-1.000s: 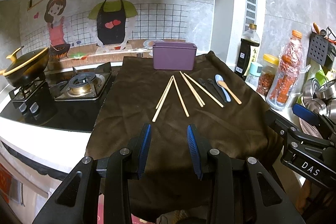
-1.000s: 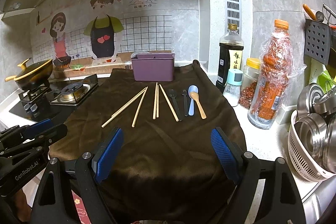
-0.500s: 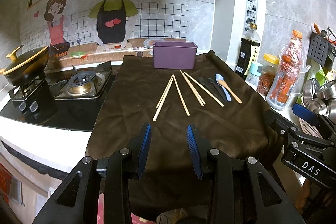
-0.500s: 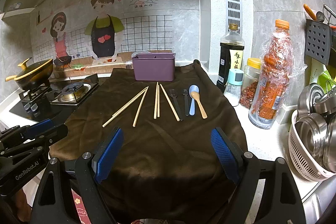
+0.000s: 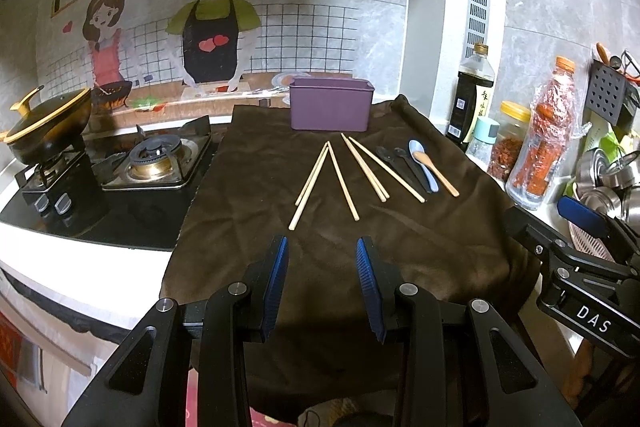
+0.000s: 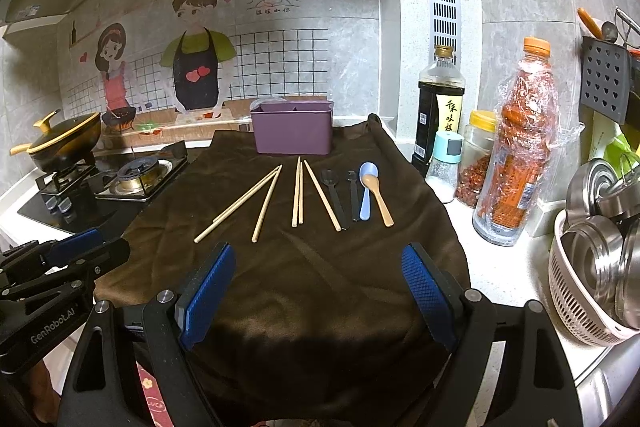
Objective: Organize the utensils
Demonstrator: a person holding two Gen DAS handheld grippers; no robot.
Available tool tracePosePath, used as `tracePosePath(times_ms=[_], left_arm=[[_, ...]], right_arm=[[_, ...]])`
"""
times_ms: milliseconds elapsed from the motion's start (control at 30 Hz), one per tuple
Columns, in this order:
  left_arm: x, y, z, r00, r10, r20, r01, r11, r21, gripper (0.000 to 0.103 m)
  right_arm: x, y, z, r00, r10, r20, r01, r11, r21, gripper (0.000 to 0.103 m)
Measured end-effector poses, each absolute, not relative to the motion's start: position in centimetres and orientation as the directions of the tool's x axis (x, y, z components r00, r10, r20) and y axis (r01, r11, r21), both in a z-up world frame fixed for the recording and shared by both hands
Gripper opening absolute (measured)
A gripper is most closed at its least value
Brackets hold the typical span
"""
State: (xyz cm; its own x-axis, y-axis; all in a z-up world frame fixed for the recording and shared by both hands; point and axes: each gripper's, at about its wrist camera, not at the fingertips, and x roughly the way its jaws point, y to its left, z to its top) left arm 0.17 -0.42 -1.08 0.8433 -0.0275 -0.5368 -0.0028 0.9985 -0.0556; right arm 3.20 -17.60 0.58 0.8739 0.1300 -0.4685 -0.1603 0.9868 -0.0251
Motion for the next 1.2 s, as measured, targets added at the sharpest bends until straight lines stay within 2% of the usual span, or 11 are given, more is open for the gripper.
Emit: tracePosePath(times_ms=[600,767,1000,1200], left_arm=[[4.3,0.4,-0.2,0.821,-0.023,-0.571,0.000,0.999,-0.041,0.037],[7.5,1.4,-0.5,0.794,-0.031,-0.607,-0.008,0.998,-0.061,0.037],[13.1,2.5,-0.6,0.779,0.016,-0.627,-0.040,0.999,-0.025,0.037],[18.4,3.7,-0.9,0.765,0.004,-0.644,-0.066,0.995,-0.072,0.037]], right_arm=[[5.8,-17.2,1.2,0.869,0.134,-0.476,-0.171,0.985,-0.034,0.083],[9.5,-17.3,1.5,0.861,0.131,-0.492,-0.169,0.985,-0.032,0.083],[16.7,-17.5,1.2,0.834,0.126,-0.538,-0.172,0.984,-0.036,0.083],[23.3,-17.9,0.8,0.809,0.115,-0.577,-0.185,0.981,-0.064,0.083]])
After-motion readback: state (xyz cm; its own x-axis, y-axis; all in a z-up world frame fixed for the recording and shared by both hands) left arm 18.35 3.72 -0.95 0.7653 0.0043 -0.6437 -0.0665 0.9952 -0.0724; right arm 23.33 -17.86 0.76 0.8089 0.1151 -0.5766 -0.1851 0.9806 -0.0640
